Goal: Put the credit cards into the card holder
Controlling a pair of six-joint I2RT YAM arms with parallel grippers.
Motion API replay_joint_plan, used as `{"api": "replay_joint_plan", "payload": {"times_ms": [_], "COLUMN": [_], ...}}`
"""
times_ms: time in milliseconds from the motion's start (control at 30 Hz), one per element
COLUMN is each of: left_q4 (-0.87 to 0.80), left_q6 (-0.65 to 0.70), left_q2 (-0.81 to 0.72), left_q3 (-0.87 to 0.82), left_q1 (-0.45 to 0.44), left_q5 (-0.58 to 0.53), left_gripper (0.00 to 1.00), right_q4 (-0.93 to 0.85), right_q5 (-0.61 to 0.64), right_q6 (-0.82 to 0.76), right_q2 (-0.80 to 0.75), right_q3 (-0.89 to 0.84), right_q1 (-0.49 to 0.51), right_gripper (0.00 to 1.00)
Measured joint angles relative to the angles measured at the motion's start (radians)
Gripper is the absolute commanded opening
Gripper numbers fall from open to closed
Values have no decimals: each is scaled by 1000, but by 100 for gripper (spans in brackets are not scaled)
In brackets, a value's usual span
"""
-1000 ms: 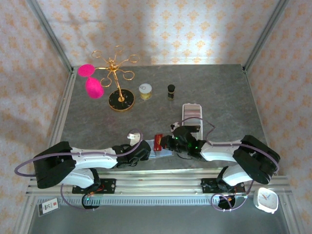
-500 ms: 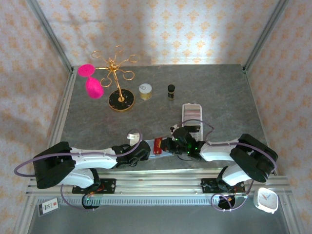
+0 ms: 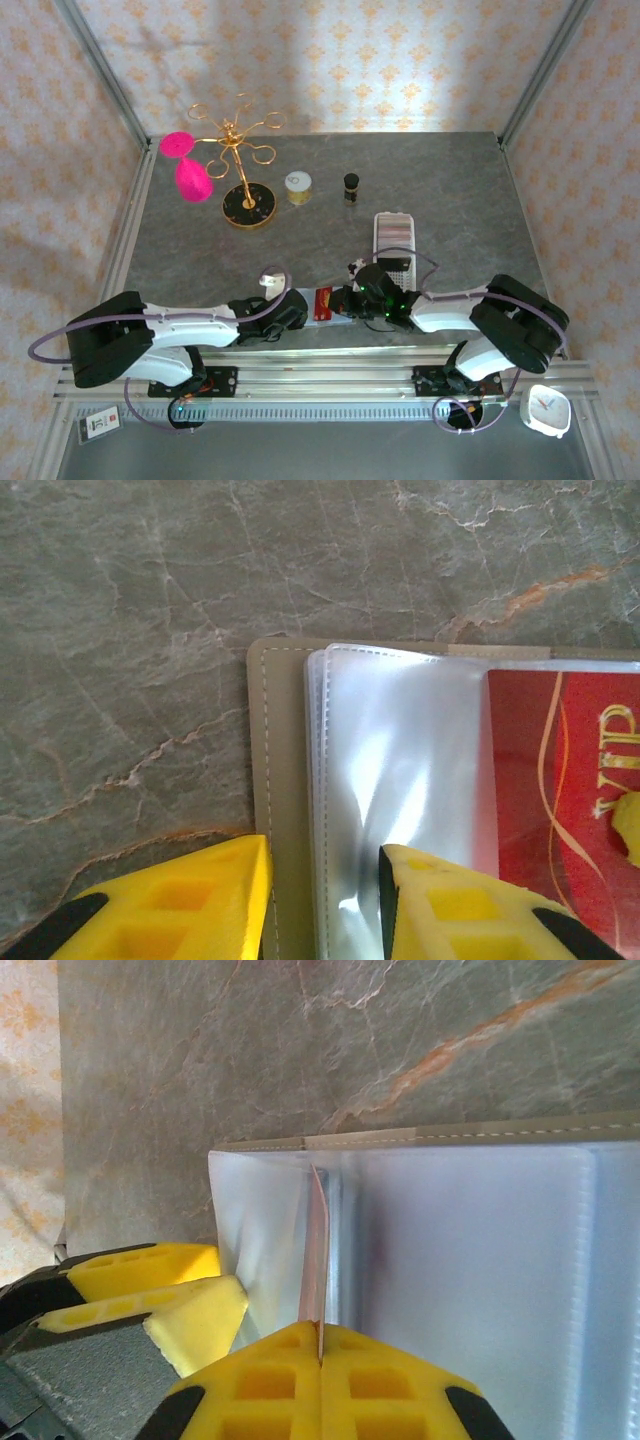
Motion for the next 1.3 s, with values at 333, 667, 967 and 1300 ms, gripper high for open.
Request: {"api": "replay_joint_plan", "payload": {"times_ms": [333,667,967,1300], "left_q4": [69,99,112,113], "left_q6": [-44,-58,-57,-57], "left_q2": [-25,-31,-21,-18], "left_q3": [-46,-64,-64,-64], "left_q1": [2,3,3,3], "left_q5": [-12,-12,-12,-13], "left_gripper": [41,40,39,39], "right_q4": [44,184,241,231], "right_q5": [-24,-35,-38,-10], "right_q6": [38,93,105,70], "right_q2": [2,19,50,64], "right_q3": [-18,-80,-86,-85], "right_q1": [11,18,18,23], "right_gripper": [0,0,0,0]}}
